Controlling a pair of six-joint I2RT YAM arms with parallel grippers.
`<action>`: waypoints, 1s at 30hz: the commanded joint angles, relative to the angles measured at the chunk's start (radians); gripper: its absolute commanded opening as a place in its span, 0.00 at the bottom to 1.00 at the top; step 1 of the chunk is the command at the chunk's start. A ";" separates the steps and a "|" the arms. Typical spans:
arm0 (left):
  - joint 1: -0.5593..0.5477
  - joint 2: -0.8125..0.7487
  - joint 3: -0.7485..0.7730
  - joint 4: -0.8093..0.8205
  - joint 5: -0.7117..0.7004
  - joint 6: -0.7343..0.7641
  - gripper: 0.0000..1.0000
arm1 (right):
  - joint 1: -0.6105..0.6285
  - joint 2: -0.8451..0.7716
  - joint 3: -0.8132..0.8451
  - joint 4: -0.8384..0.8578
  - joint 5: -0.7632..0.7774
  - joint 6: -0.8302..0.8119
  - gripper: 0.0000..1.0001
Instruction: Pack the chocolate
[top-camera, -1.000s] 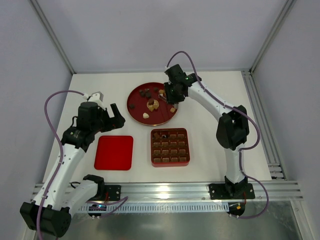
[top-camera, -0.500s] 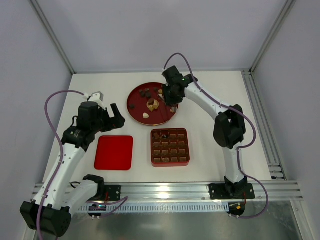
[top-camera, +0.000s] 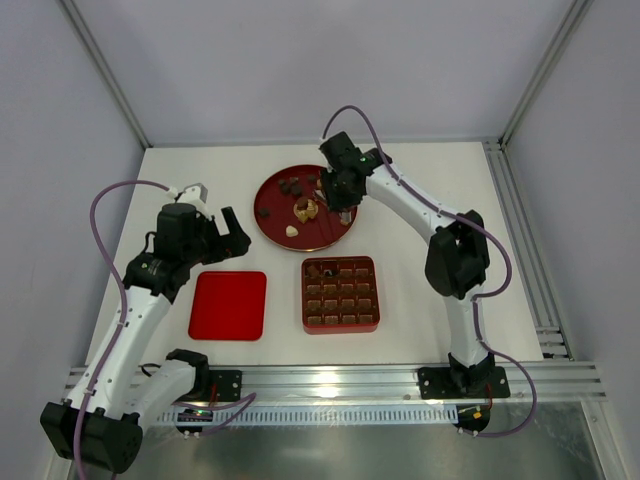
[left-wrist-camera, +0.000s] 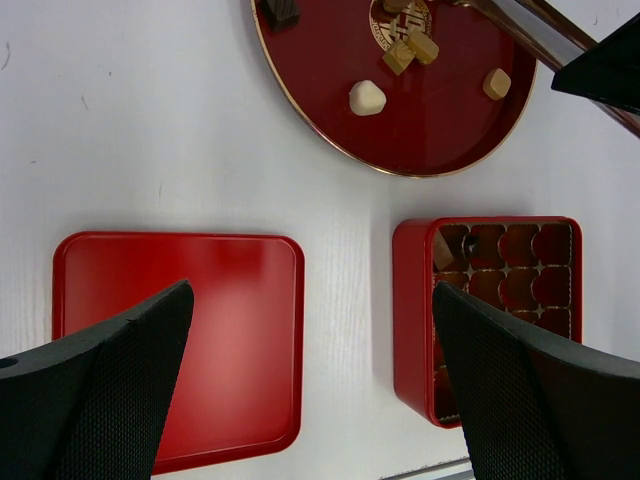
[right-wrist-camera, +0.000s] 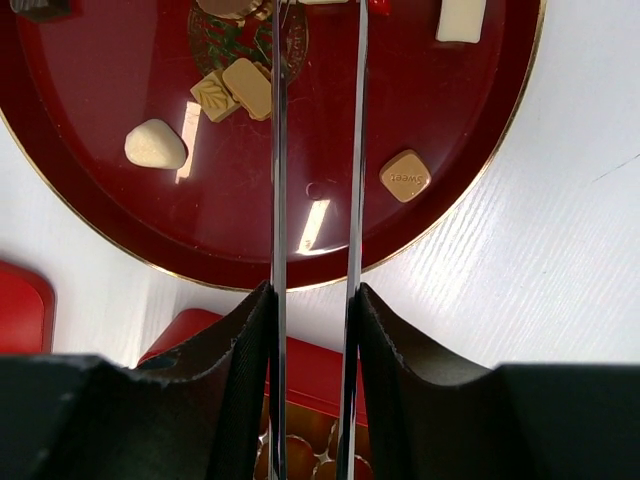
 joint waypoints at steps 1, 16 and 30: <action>0.001 -0.003 0.000 0.018 0.012 0.001 1.00 | 0.015 -0.007 0.055 -0.012 0.022 -0.020 0.39; 0.003 -0.003 0.001 0.018 0.015 0.001 1.00 | 0.018 0.047 0.098 -0.035 0.016 -0.027 0.39; 0.003 -0.004 0.000 0.018 0.012 0.001 1.00 | 0.018 -0.015 0.138 -0.051 0.052 -0.032 0.30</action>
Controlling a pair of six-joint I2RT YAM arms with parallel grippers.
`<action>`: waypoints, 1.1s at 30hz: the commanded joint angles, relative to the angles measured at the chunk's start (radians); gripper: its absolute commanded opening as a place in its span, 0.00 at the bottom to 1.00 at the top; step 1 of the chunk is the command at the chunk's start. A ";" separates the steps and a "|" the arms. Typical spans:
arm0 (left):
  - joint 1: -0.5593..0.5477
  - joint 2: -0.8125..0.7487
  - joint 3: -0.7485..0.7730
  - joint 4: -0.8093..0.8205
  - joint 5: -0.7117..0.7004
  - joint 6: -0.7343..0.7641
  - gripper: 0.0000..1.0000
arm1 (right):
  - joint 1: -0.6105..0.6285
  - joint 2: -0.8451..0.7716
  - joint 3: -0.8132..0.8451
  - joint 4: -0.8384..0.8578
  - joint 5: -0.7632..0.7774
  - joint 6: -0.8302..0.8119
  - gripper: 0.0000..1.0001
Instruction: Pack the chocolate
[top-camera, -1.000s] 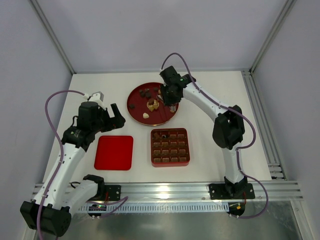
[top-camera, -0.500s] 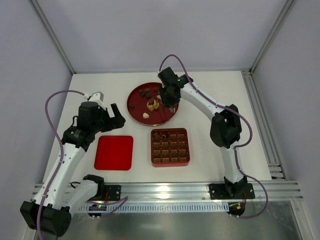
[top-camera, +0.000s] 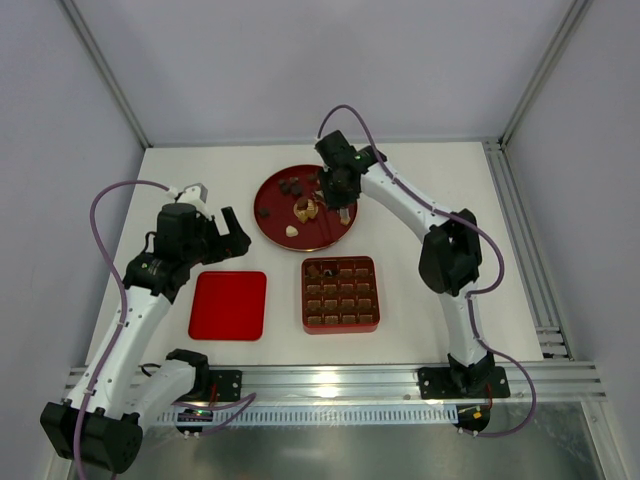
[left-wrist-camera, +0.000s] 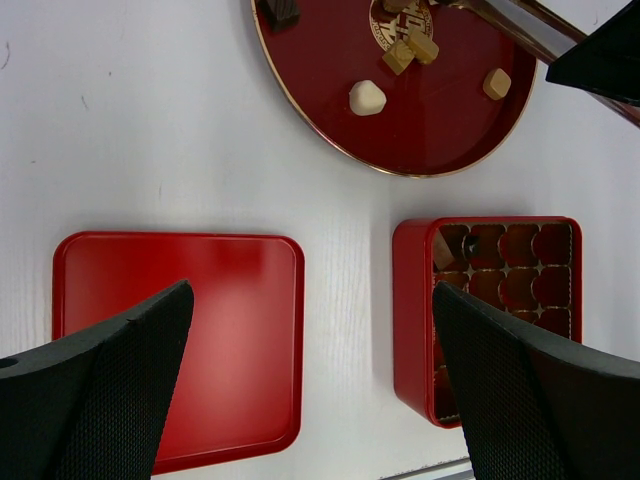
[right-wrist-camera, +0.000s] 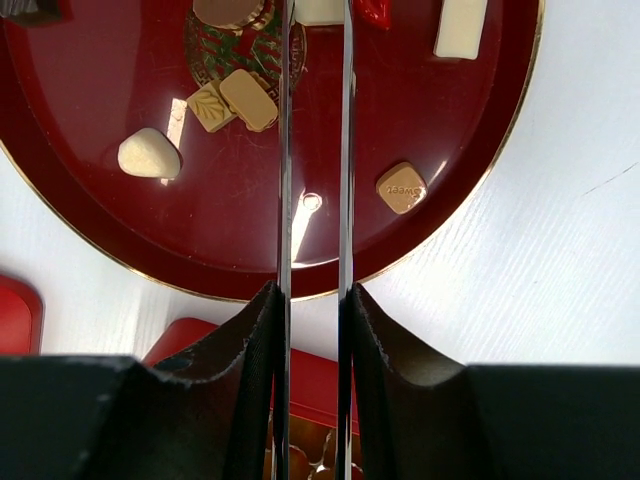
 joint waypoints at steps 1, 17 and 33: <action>0.003 -0.006 0.000 0.018 0.010 0.000 1.00 | 0.004 -0.074 0.052 -0.011 0.027 -0.013 0.29; 0.001 -0.004 0.000 0.017 0.004 0.001 1.00 | 0.004 -0.210 -0.015 -0.002 0.015 -0.002 0.29; 0.003 -0.004 0.001 0.018 0.004 0.001 1.00 | 0.070 -0.655 -0.506 0.083 0.003 0.080 0.29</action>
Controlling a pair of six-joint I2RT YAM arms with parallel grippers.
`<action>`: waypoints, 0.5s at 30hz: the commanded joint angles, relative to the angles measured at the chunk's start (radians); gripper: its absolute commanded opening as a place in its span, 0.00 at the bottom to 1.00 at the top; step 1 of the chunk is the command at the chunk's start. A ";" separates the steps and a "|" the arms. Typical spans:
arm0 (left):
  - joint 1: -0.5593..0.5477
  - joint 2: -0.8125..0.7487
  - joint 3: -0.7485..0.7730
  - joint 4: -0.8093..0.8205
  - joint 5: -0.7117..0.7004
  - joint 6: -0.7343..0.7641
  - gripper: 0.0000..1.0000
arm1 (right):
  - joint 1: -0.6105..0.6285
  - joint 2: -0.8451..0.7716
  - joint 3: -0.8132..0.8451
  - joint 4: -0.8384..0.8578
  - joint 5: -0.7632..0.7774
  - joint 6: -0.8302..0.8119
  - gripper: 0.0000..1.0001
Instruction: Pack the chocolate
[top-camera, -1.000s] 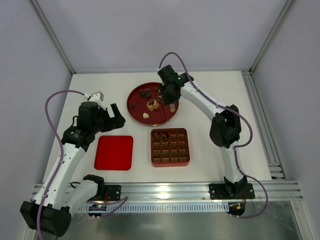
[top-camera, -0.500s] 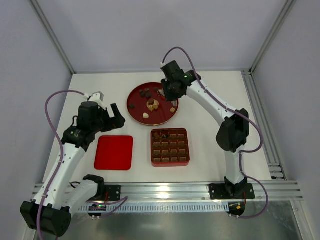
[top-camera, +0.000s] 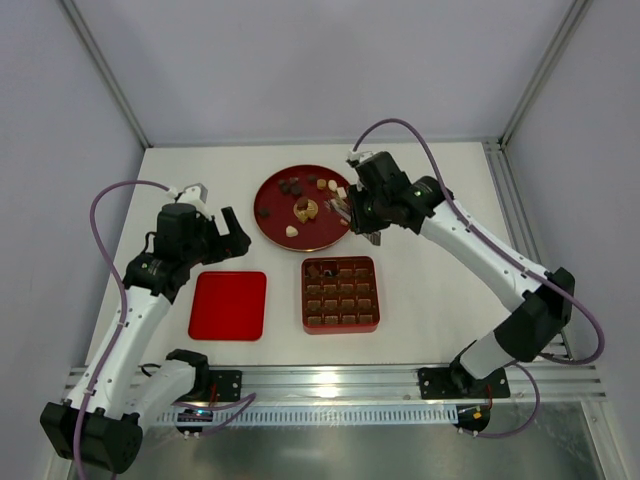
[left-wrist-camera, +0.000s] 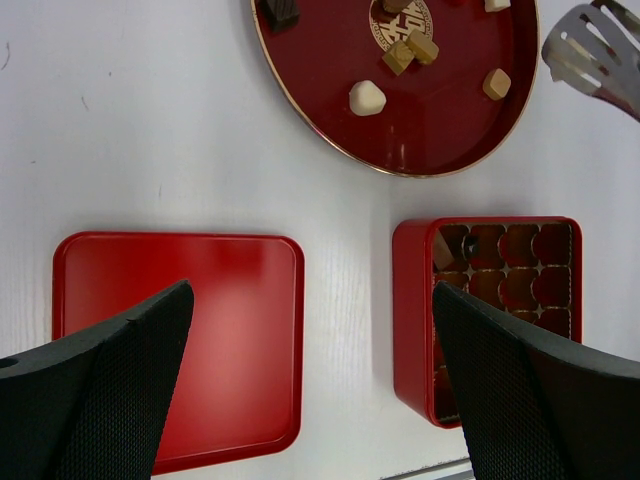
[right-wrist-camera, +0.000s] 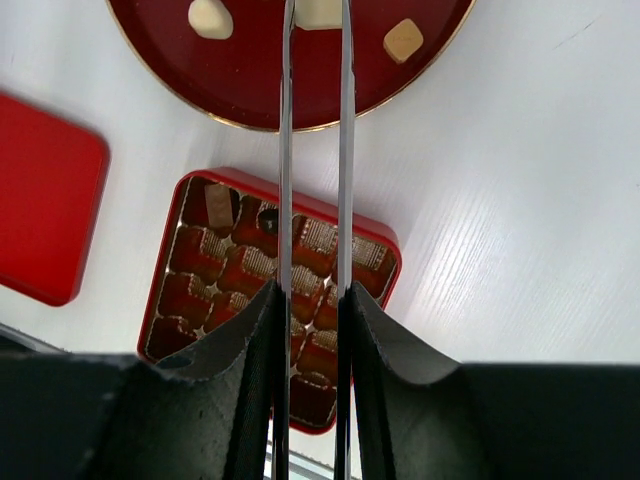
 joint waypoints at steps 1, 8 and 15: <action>0.003 -0.005 0.001 0.018 0.004 0.001 1.00 | 0.040 -0.112 -0.090 0.037 0.018 0.043 0.29; 0.003 -0.003 0.000 0.018 0.006 0.001 1.00 | 0.122 -0.317 -0.251 0.018 0.047 0.123 0.29; 0.003 -0.006 0.000 0.018 0.009 0.000 1.00 | 0.201 -0.426 -0.378 -0.017 0.090 0.201 0.29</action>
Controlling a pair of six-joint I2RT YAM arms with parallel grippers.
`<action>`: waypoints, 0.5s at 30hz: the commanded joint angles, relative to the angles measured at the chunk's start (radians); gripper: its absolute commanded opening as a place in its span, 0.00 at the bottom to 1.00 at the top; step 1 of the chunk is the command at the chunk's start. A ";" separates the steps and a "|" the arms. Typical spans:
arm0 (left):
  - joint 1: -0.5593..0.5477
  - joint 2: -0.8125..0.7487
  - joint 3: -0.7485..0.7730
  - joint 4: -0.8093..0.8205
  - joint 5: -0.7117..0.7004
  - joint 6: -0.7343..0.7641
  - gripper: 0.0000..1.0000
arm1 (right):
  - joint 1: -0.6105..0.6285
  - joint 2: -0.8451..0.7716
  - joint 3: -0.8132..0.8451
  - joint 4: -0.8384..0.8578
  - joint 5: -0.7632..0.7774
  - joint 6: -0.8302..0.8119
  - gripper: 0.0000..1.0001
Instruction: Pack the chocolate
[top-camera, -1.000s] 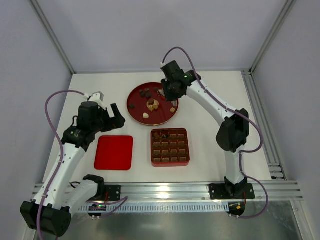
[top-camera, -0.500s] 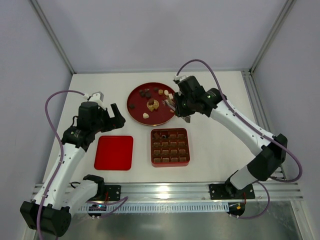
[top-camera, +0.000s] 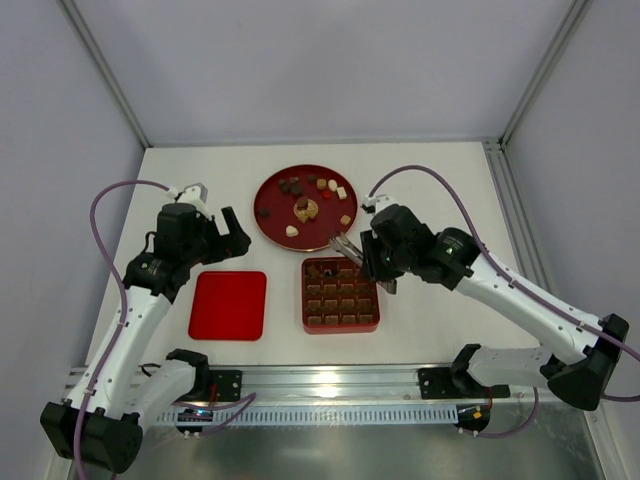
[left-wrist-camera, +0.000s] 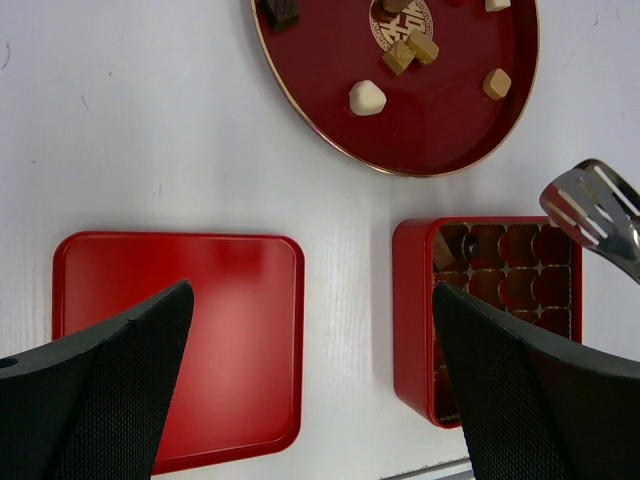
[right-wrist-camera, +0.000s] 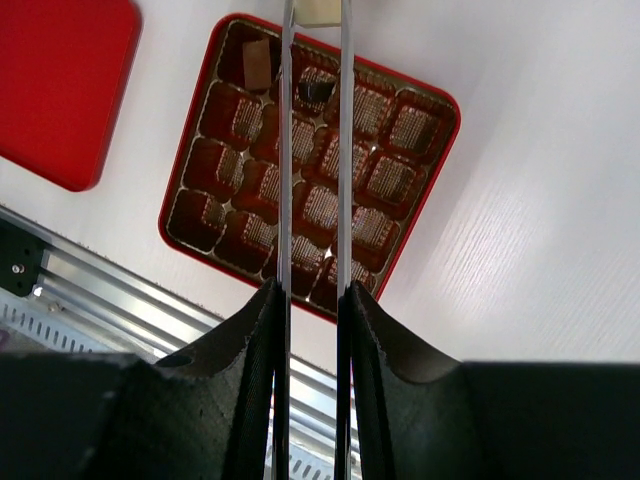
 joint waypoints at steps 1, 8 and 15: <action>0.003 -0.006 -0.002 0.017 0.009 0.001 1.00 | 0.021 -0.066 -0.050 0.003 0.039 0.063 0.29; 0.003 -0.003 0.001 0.017 0.003 0.001 1.00 | 0.052 -0.125 -0.135 0.005 0.047 0.111 0.29; 0.003 -0.003 0.000 0.015 0.000 0.000 1.00 | 0.064 -0.122 -0.172 0.023 0.055 0.123 0.29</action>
